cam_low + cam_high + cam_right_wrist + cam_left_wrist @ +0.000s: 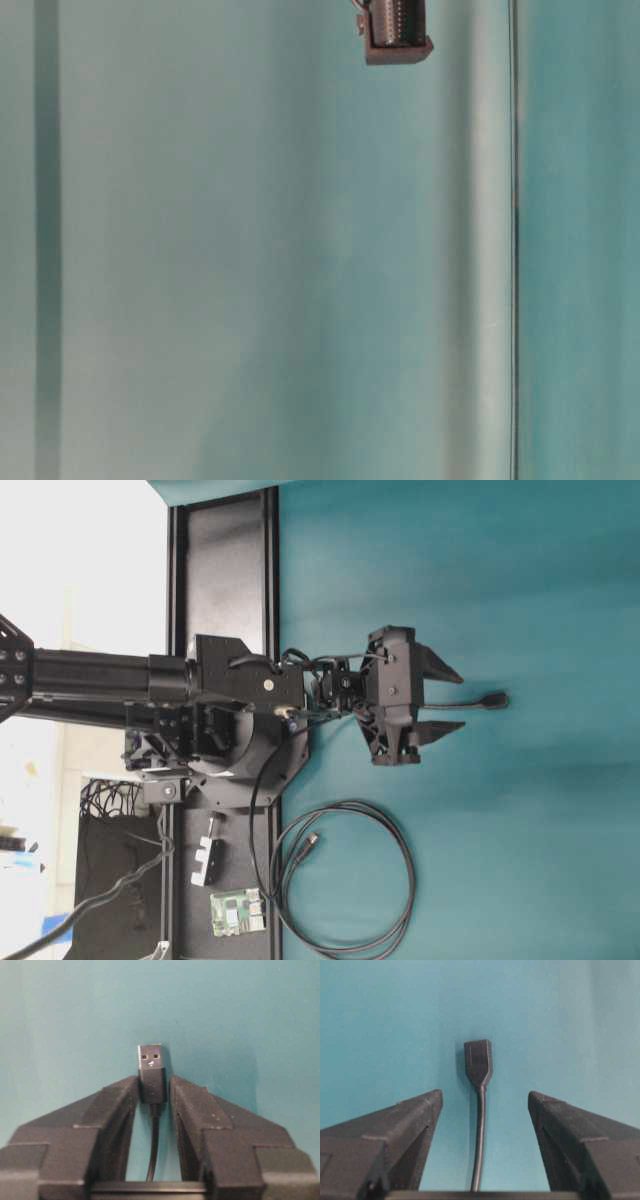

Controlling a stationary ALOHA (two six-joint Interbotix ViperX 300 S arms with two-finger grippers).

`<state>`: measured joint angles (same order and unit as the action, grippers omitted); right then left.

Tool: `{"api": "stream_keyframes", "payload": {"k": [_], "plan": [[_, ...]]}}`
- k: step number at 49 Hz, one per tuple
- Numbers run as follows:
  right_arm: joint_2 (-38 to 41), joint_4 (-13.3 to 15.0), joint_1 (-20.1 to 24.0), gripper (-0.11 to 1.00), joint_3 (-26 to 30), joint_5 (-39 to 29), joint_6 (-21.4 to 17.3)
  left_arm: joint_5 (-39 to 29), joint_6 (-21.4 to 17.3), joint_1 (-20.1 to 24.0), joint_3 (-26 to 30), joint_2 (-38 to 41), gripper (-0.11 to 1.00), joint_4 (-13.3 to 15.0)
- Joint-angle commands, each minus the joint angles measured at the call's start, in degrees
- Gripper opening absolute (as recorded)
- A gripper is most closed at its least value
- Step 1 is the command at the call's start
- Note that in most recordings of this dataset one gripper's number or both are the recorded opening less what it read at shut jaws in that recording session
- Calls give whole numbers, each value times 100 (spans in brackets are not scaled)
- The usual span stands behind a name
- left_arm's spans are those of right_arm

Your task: Insert the USB using both arms.

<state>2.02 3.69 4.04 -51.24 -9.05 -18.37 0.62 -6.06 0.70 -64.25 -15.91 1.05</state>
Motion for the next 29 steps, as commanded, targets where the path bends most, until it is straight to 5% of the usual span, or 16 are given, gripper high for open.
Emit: {"api": "stream_keyframes", "payload": {"k": [1, 29], "plan": [[35, 9, 105, 28, -9, -237, 18, -9, -97, 9, 132, -18, 80, -9], [-246, 0, 185, 23, 9, -589, 18, 562, -123, 88, 483, 932, 79, -9]]}}
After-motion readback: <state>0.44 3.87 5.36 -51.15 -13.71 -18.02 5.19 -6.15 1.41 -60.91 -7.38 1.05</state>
